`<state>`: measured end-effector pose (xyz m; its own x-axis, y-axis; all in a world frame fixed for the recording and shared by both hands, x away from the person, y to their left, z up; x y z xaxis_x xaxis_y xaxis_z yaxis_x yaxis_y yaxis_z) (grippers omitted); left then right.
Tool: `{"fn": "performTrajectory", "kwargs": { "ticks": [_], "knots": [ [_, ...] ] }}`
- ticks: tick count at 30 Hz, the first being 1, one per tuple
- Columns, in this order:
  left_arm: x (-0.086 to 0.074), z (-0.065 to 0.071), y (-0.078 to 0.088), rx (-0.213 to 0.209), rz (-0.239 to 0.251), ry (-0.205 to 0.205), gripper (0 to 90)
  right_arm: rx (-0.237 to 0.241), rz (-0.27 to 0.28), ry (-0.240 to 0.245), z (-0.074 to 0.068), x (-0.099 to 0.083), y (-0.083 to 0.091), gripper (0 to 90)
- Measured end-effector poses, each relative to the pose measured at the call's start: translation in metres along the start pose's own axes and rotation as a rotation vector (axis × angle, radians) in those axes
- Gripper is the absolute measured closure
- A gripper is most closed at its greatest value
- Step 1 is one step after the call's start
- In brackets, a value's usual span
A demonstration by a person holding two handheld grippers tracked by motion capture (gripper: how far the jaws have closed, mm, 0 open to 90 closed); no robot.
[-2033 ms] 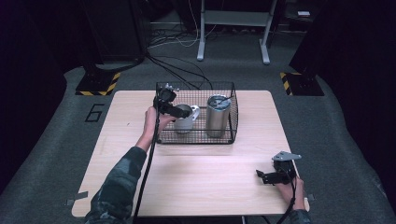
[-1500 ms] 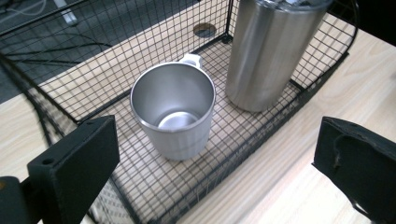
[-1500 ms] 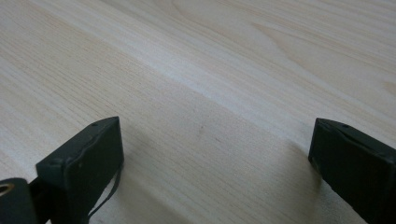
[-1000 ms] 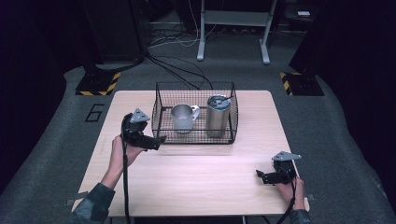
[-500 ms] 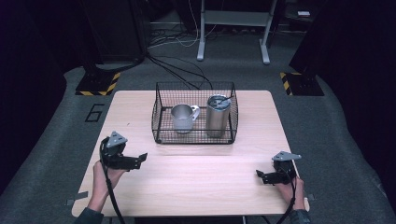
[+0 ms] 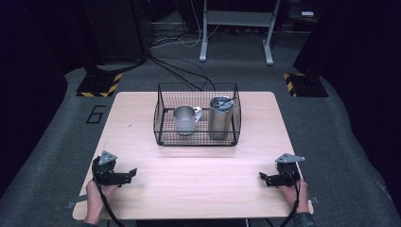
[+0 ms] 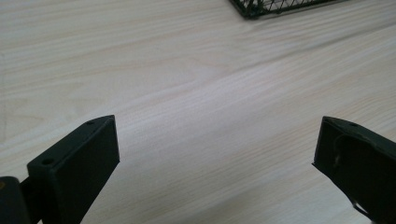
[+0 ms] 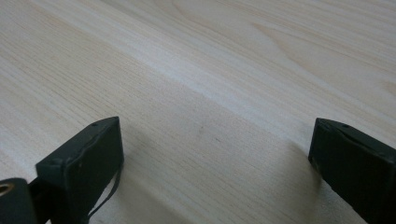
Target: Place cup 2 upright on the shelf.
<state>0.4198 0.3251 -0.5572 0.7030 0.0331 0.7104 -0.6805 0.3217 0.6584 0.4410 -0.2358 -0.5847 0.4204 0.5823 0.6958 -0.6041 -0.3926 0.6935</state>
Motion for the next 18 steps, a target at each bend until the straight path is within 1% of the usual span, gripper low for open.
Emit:
{"fn": "performTrajectory", "kwargs": {
  "ticks": [1, 2, 5, 7, 8, 9, 10, 12, 13, 14, 15, 16, 17, 18],
  "knots": [
    [-0.003, -0.004, -0.004, 0.025, -0.002, -0.011, 0.0, 0.000, 0.000, 0.000, 0.000, 0.000, 0.000, 2.6],
    [-0.005, -0.007, -0.006, 0.035, -0.008, -0.024, 0.0, 0.000, 0.000, 0.000, 0.000, 0.000, 0.000, 2.6],
    [-0.009, -0.010, -0.011, 0.032, -0.016, -0.023, 0.0, 0.000, 0.000, 0.000, 0.000, 0.000, 0.000, 2.6],
    [-0.011, -0.013, -0.014, 0.018, -0.020, -0.010, 0.0, 0.000, 0.000, 0.000, 0.000, 0.000, 0.000, 2.5],
    [-0.013, -0.015, -0.016, 0.025, -0.021, -0.004, 0.0, 0.001, 0.000, 0.001, 0.000, 0.000, 0.000, 2.3],
    [-0.014, -0.017, -0.017, 0.024, -0.025, -0.007, 0.0, 0.001, 0.001, 0.002, 0.000, 0.000, 0.000, 2.3],
    [-0.015, -0.018, -0.018, 0.017, -0.039, -0.001, 0.0, 0.001, 0.001, 0.001, 0.000, 0.000, 0.000, 2.3],
    [-0.015, -0.020, -0.018, 0.020, -0.021, 0.001, 0.0, 0.000, -0.001, 0.004, 0.000, 0.000, 0.000, 2.1],
    [-0.016, -0.022, -0.018, 0.027, -0.027, 0.000, 0.0, 0.001, -0.001, 0.006, 0.000, 0.000, 0.000, 2.2],
    [-0.015, -0.022, -0.018, 0.032, -0.017, 0.002, 0.0, 0.002, -0.002, 0.005, 0.000, 0.000, 0.000, 2.2],
    [-0.016, -0.023, -0.018, 0.042, -0.028, -0.009, 0.0, 0.002, -0.002, 0.005, 0.000, 0.000, 0.000, 2.1],
    [-0.016, -0.023, -0.019, 0.051, -0.021, -0.014, 0.0, 0.001, -0.002, 0.005, 0.000, 0.000, 0.000, 2.1],
    [-0.017, -0.023, -0.019, 0.062, -0.029, -0.022, 0.1, 0.001, -0.001, 0.010, 0.000, 0.000, -0.001, 2.0],
    [-0.017, -0.022, -0.019, 0.066, -0.024, -0.026, 0.2, 0.001, 0.001, 0.009, 0.000, 0.001, -0.001, 1.8]
  ]
}}
Point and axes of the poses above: each handheld gripper's, and its own axes: y roughly backward along the jaws, x roughly out of its top, z roughly to its right, the point moved 8 cm from there along -y, roughly forward along the jaws, and after that the axes turned 15 degrees about y, right-handed, at the moved point
